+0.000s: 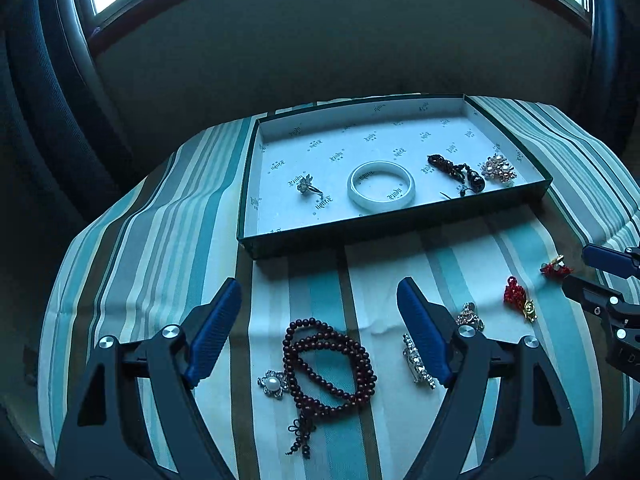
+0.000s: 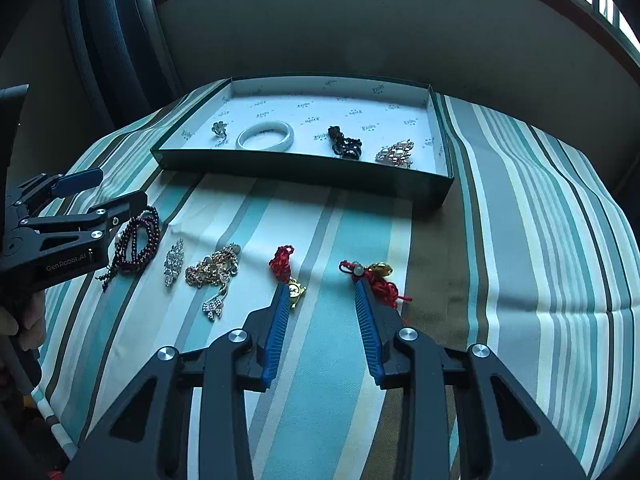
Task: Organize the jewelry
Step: 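Grasp the red-knot gold charm with the right gripper, then move the left gripper to the dark red bead bracelet while the right gripper holds the charm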
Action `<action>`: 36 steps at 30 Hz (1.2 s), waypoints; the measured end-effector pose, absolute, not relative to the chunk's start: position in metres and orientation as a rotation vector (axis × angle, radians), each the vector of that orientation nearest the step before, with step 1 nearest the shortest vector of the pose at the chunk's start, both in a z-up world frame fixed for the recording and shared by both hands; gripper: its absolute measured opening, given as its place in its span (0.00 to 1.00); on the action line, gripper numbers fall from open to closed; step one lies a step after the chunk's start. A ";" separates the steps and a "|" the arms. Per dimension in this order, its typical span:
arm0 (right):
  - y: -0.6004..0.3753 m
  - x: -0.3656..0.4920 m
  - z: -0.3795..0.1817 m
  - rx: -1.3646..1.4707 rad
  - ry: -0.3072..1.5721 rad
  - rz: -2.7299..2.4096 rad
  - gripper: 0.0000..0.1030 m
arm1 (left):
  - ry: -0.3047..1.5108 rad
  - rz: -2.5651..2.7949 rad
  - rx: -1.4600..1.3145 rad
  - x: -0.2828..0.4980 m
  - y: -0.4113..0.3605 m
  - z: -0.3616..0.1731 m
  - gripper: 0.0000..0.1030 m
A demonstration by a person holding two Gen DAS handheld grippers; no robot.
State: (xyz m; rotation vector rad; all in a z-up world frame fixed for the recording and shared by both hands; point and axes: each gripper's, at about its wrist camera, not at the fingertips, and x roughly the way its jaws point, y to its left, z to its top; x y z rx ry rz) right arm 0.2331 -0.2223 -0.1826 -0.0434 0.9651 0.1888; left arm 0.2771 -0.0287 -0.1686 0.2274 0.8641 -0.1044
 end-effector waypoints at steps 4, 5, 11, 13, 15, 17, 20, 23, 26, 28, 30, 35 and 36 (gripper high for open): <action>-0.212 0.228 -0.189 -0.058 0.983 0.218 0.31 | 0.876 -0.088 0.239 0.257 -0.025 -0.173 0.78; -0.210 0.228 -0.191 -0.064 0.985 0.225 0.29 | 0.882 -0.085 0.238 0.253 -0.022 -0.174 0.78; -0.201 0.238 -0.201 -0.085 1.005 0.244 0.28 | 0.918 -0.037 0.224 0.237 -0.004 -0.184 0.78; -0.200 0.242 -0.204 -0.090 1.011 0.244 0.27 | 0.930 -0.024 0.213 0.235 0.003 -0.186 0.78; -0.200 0.246 -0.207 -0.093 1.019 0.245 0.25 | 0.939 -0.014 0.207 0.233 0.009 -0.188 0.78; -0.199 0.249 -0.210 -0.096 1.024 0.244 0.24 | 0.947 -0.009 0.202 0.232 0.012 -0.191 0.78; -0.199 0.250 -0.212 -0.104 1.019 0.245 0.23 | 0.954 -0.006 0.197 0.231 0.016 -0.193 0.78; -0.196 0.250 -0.212 -0.112 1.014 0.252 0.18 | 0.958 -0.004 0.194 0.233 0.017 -0.194 0.78; -0.196 0.248 -0.213 -0.117 1.008 0.253 0.18 | 0.961 -0.003 0.192 0.235 0.018 -0.195 0.78; -0.196 0.248 -0.213 -0.115 1.005 0.248 0.17 | 0.963 -0.001 0.190 0.236 0.019 -0.196 0.78; -0.197 0.247 -0.212 -0.115 0.998 0.243 0.17 | 0.964 0.001 0.187 0.236 0.020 -0.196 0.78; -0.199 0.244 -0.208 -0.112 0.989 0.244 0.17 | 0.970 -0.005 0.180 0.237 0.020 -0.195 0.78; -0.201 0.242 -0.207 -0.114 0.986 0.244 0.17 | 0.970 -0.007 0.178 0.238 0.019 -0.195 0.78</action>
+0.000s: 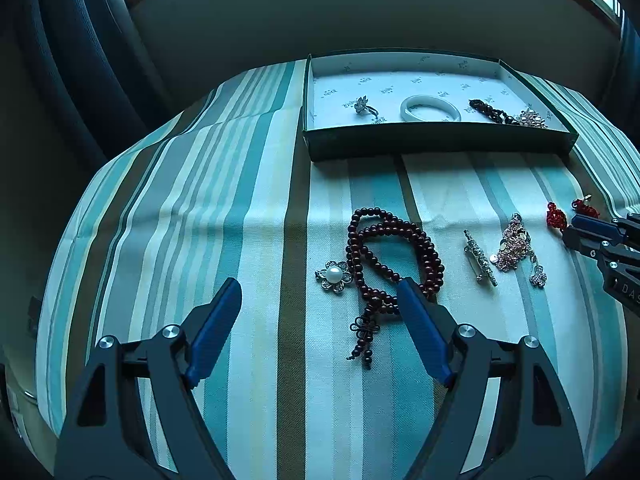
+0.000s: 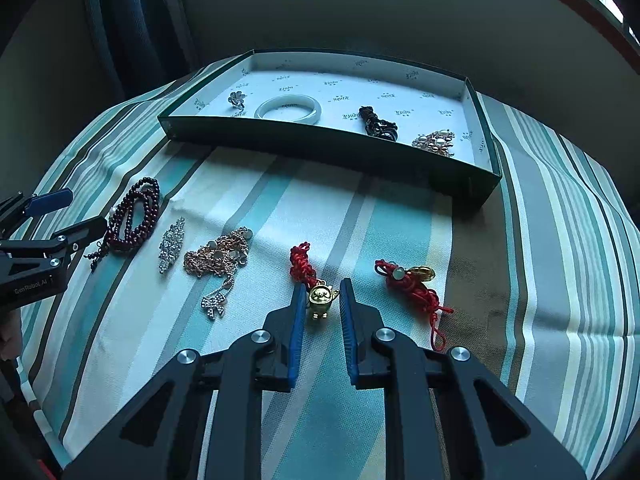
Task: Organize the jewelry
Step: 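Move the left gripper to the dark red bead bracelet while the right gripper holds the charm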
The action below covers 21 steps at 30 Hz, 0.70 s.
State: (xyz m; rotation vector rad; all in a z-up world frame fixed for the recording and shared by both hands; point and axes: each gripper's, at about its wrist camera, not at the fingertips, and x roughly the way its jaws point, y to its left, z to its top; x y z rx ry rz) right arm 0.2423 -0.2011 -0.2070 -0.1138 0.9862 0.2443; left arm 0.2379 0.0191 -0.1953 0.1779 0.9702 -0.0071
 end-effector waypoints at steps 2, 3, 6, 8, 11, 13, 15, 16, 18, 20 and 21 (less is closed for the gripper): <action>-0.204 0.240 -0.205 -0.115 0.983 0.245 0.17 | 0.970 -0.008 0.178 0.239 0.018 -0.195 0.78; -0.205 0.239 -0.204 -0.114 0.982 0.244 0.17 | 0.970 -0.008 0.175 0.240 0.017 -0.194 0.78; -0.208 0.237 -0.203 -0.109 0.981 0.247 0.17 | 0.972 -0.022 0.159 0.240 0.014 -0.192 0.78; -0.209 0.237 -0.203 -0.107 0.983 0.251 0.17 | 0.969 -0.034 0.160 0.240 0.010 -0.191 0.78; -0.210 0.236 -0.204 -0.105 0.986 0.261 0.17 | 0.974 -0.052 0.179 0.239 0.000 -0.193 0.76; -0.210 0.236 -0.204 -0.103 0.986 0.267 0.17 | 0.986 -0.063 0.188 0.241 -0.005 -0.196 0.76; -0.210 0.236 -0.204 -0.099 0.987 0.272 0.17 | 0.995 -0.070 0.188 0.243 -0.010 -0.198 0.74; -0.211 0.236 -0.204 -0.098 0.987 0.274 0.17 | 0.996 -0.074 0.187 0.244 -0.013 -0.199 0.73; -0.211 0.235 -0.204 -0.096 0.986 0.275 0.17 | 0.998 -0.079 0.188 0.247 -0.017 -0.199 0.72; -0.211 0.236 -0.204 -0.090 0.987 0.281 0.17 | 1.005 -0.085 0.183 0.250 -0.019 -0.201 0.72; -0.211 0.236 -0.204 -0.087 0.987 0.284 0.17 | 1.011 -0.085 0.181 0.251 -0.020 -0.202 0.72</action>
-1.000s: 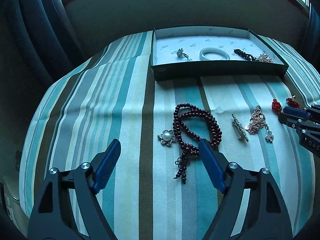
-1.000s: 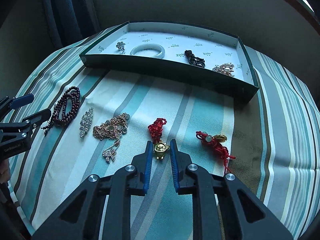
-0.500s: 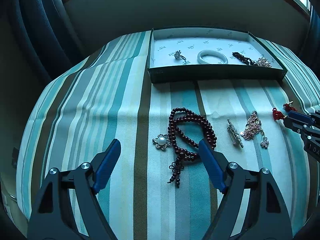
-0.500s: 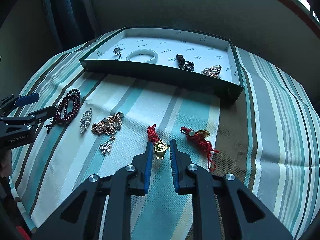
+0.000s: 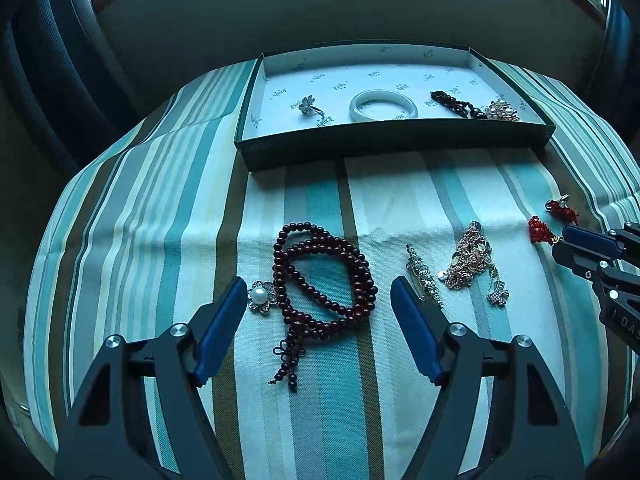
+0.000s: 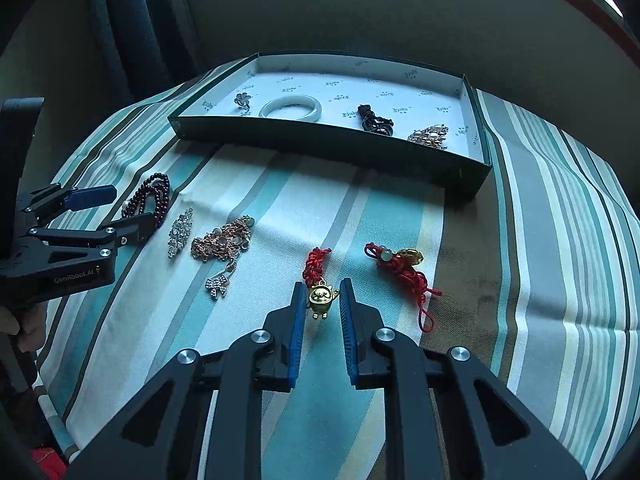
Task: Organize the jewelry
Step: 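Move the left gripper to the dark red bead bracelet while the right gripper holds the charm, then close the left gripper on the dark red bead bracelet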
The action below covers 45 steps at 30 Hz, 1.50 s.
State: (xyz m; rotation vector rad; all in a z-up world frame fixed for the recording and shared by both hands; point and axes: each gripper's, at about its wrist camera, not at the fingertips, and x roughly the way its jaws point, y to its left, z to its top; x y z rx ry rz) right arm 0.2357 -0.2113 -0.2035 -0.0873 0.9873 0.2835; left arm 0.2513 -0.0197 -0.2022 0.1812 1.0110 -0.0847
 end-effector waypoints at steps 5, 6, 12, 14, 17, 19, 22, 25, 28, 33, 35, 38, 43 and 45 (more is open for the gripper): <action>-0.212 0.236 -0.203 -0.081 0.986 0.295 0.17 | 1.037 -0.075 0.165 0.259 -0.017 -0.209 0.70; -0.212 0.236 -0.203 -0.079 0.987 0.296 0.17 | 1.038 -0.074 0.163 0.261 -0.017 -0.210 0.70; -0.214 0.236 -0.207 -0.067 0.998 0.303 0.17 | 1.049 -0.081 0.178 0.264 -0.020 -0.214 0.64; -0.216 0.236 -0.208 -0.065 1.000 0.304 0.17 | 1.044 -0.079 0.198 0.264 -0.023 -0.215 0.63; -0.218 0.236 -0.209 -0.062 1.000 0.304 0.17 | 1.042 -0.074 0.206 0.265 -0.024 -0.215 0.59; -0.219 0.236 -0.209 -0.059 1.000 0.304 0.17 | 1.046 -0.077 0.205 0.265 -0.023 -0.215 0.54; -0.221 0.237 -0.209 -0.055 1.000 0.304 0.17 | 1.046 -0.080 0.199 0.267 -0.023 -0.215 0.53; -0.222 0.237 -0.211 -0.051 1.004 0.303 0.17 | 1.043 -0.085 0.207 0.268 -0.025 -0.215 0.48; -0.222 0.238 -0.211 -0.049 1.005 0.304 0.17 | 1.040 -0.090 0.216 0.268 -0.027 -0.215 0.45; -0.221 0.238 -0.211 -0.049 1.006 0.304 0.17 | 1.037 -0.100 0.222 0.269 -0.028 -0.216 0.43; -0.221 0.238 -0.211 -0.050 1.007 0.304 0.17 | 1.039 -0.098 0.218 0.269 -0.028 -0.216 0.43; -0.220 0.238 -0.212 -0.052 1.007 0.304 0.17 | 1.039 -0.091 0.218 0.269 -0.028 -0.216 0.44; -0.219 0.238 -0.213 -0.054 1.011 0.306 0.17 | 1.038 -0.079 0.217 0.268 -0.024 -0.216 0.53; -0.219 0.238 -0.214 -0.055 1.013 0.306 0.17 | 1.038 -0.076 0.212 0.269 -0.022 -0.216 0.56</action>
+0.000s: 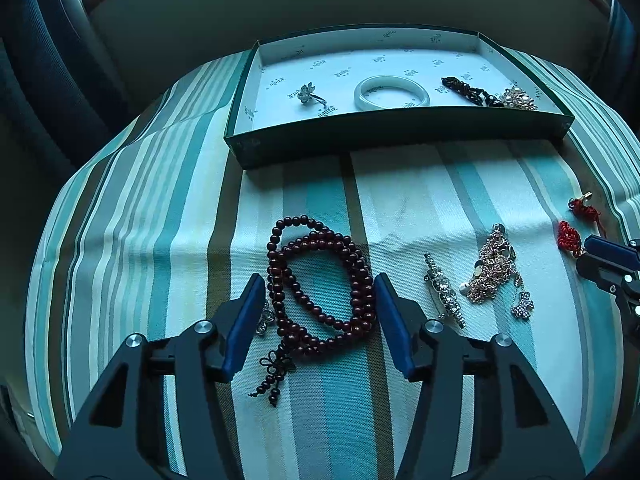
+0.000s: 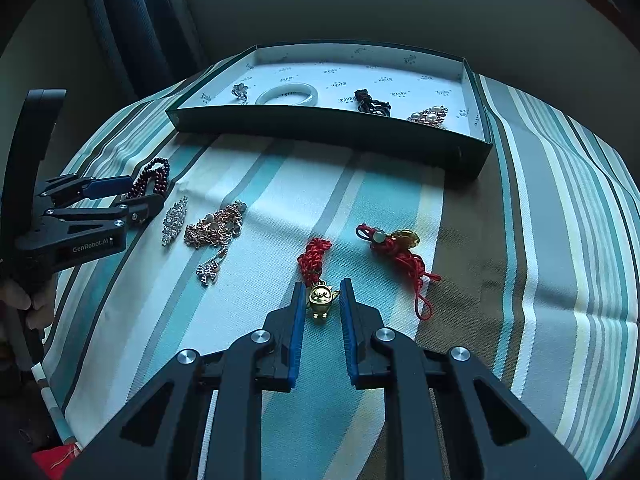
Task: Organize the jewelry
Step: 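Close the left gripper on the dark red bead bracelet, then carry the bracelet and charm over the tray with both grippers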
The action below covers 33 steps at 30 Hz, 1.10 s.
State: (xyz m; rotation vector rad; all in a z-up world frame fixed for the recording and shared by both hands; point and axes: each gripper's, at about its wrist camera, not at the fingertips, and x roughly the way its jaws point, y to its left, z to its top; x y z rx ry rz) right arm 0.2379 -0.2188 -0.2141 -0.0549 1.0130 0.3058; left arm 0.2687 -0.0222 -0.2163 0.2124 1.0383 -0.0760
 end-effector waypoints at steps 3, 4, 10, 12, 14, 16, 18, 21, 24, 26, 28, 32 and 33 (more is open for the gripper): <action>-0.219 0.238 -0.215 -0.056 1.015 0.306 0.17 | 1.039 -0.080 0.205 0.269 -0.021 -0.216 0.56; -0.219 0.238 -0.215 -0.056 1.015 0.306 0.17 | 1.038 -0.080 0.207 0.268 -0.021 -0.216 0.56; -0.219 0.238 -0.215 -0.056 1.015 0.306 0.17 | 1.033 -0.107 0.206 0.267 -0.023 -0.215 0.44; -0.219 0.238 -0.215 -0.056 1.015 0.306 0.17 | 1.029 -0.119 0.213 0.267 -0.026 -0.215 0.39; -0.219 0.238 -0.215 -0.056 1.015 0.306 0.17 | 1.030 -0.141 0.208 0.267 -0.028 -0.215 0.31; -0.219 0.238 -0.215 -0.055 1.014 0.307 0.17 | 1.027 -0.149 0.220 0.267 -0.030 -0.215 0.23; -0.219 0.238 -0.215 -0.055 1.015 0.306 0.17 | 1.023 -0.159 0.231 0.266 -0.032 -0.215 0.17; -0.219 0.238 -0.215 -0.055 1.014 0.306 0.17 | 1.022 -0.164 0.238 0.267 -0.033 -0.216 0.14; -0.219 0.238 -0.216 -0.057 1.014 0.306 0.17 | 1.017 -0.165 0.251 0.267 -0.034 -0.216 0.11; -0.219 0.238 -0.215 -0.058 1.013 0.306 0.17 | 1.012 -0.165 0.260 0.266 -0.035 -0.216 0.11; -0.219 0.237 -0.216 -0.059 1.013 0.306 0.17 | 1.009 -0.166 0.270 0.266 -0.036 -0.216 0.11; -0.219 0.237 -0.215 -0.058 1.013 0.306 0.17 | 1.007 -0.168 0.274 0.267 -0.035 -0.216 0.11; -0.219 0.237 -0.215 -0.058 1.013 0.306 0.17 | 1.007 -0.168 0.274 0.266 -0.035 -0.216 0.11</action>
